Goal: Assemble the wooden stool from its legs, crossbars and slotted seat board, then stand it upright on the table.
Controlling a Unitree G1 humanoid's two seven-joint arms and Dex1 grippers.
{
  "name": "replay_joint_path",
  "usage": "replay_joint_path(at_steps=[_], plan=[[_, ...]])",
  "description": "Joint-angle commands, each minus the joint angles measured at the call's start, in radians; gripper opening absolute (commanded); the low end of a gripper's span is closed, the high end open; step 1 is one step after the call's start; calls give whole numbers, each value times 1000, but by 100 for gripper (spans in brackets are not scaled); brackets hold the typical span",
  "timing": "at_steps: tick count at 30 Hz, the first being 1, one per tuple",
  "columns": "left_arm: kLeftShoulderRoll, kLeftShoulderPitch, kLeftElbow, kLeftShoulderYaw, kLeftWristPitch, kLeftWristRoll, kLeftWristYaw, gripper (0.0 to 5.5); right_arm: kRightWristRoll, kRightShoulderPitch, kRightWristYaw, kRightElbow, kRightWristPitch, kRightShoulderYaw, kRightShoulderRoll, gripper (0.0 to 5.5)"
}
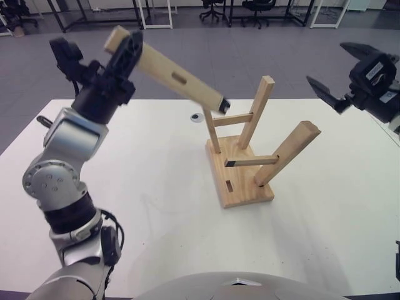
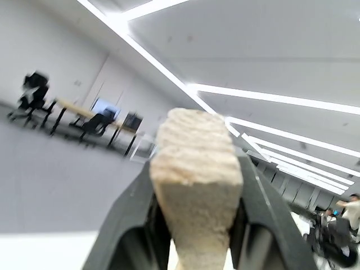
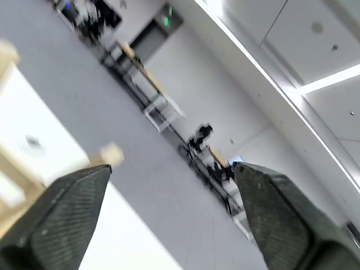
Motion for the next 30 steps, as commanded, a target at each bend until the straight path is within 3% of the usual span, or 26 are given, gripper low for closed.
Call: replay_joint_path(at_steps=[1, 5, 8, 14, 23, 30], plan=[[-30, 166, -87, -35, -14, -15, 97, 103, -106, 206, -19, 38, -12, 103, 22, 400], [-118, 343, -127, -127, -38, -42, 275, 103, -309, 357, -78, 97, -121, 414, 127, 400], [-82, 418, -130, -159, -14, -26, 345, 103, -359, 370, -74, 102, -160, 524, 198, 400], [-46, 401, -120, -169, -58, 38, 383, 103, -257, 411, -5, -33, -152, 580, 300, 400], [15, 368, -122, -255, -84, 284, 273, 103, -292, 395, -29, 18, -153, 508, 299, 400], [66, 293, -124, -251, 5, 199, 323, 103, -324, 383, -47, 33, -166, 506, 303, 400]])
